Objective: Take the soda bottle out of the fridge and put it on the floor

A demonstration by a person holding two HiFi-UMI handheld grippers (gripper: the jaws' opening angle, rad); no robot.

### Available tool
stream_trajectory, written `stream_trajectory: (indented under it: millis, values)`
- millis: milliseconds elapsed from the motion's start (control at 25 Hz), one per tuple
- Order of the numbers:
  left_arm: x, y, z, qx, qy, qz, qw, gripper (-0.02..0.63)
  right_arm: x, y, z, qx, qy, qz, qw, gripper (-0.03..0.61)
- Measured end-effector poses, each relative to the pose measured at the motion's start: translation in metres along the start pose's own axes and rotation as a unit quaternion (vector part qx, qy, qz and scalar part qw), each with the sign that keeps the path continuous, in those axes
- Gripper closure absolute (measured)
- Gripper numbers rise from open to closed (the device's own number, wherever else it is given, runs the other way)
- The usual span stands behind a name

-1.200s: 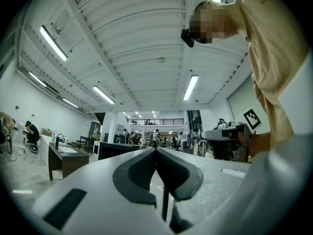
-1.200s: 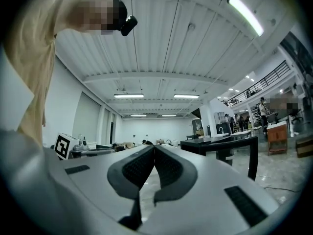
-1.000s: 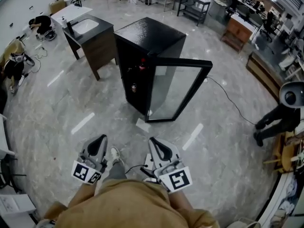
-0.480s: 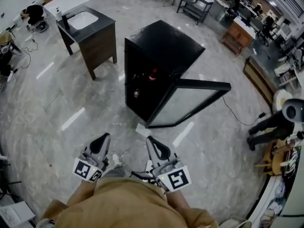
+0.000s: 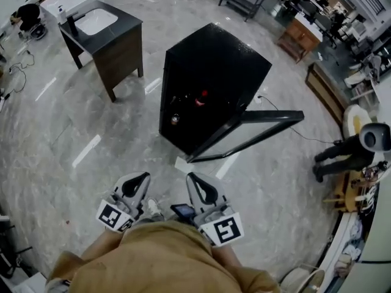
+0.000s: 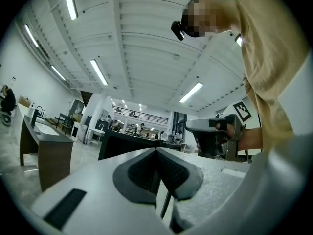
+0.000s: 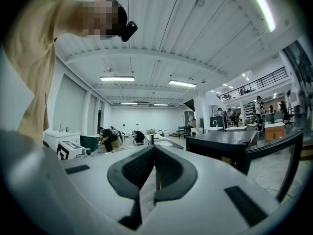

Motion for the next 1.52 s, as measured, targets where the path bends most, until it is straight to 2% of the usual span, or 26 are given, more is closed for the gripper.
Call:
stream_trajectory:
  millis: [120,280,480,760,960,1080,1320,1520]
  values:
    - [-0.008,-0.006,-0.002,-0.001,0.019,-0.023,0.9996,0.612,0.000,0.001,0.005,0.006,0.006,-0.014,1.000,0.580]
    - [-0.004,-0.020,0.003,0.003,0.005,-0.053,0.9986,0.612,-0.017,0.002,0.006,0.010,0.006,-0.047,0.999,0.580]
    - [0.018,-0.037,0.006,0.005,0.018,-0.033,0.9993,0.612,-0.046,0.000,0.003,0.012,-0.001,-0.070,0.998,0.580]
    - [0.023,-0.087,0.011,0.020,0.009,-0.018,0.9996,0.612,-0.104,-0.024,-0.011,0.022,-0.013,-0.061,0.998,0.580]
    - [0.022,-0.134,0.019,0.012,-0.027,0.035,0.9990,0.612,-0.169,-0.043,-0.027,0.035,-0.021,-0.044,0.998,0.580]
    - [0.025,-0.151,0.021,0.020,-0.035,0.060,0.9974,0.612,-0.192,-0.062,-0.038,0.046,-0.022,-0.028,0.998,0.580]
    - [0.046,-0.172,0.000,0.050,-0.023,0.055,0.9970,0.612,-0.209,-0.113,-0.065,0.073,0.003,-0.035,0.997,0.578]
    - [0.066,-0.186,-0.014,0.067,-0.023,0.041,0.9966,0.612,-0.211,-0.147,-0.096,0.069,-0.006,-0.057,0.996,0.578]
Point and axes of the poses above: the fingertips, and each gripper's own axes: y backward along the fingers, x to its left, z out of its top, the point moved 10 cm from there along y, backward along the fingers, and after that the axes turned 9 degrees about x, right-handed, at the moved point
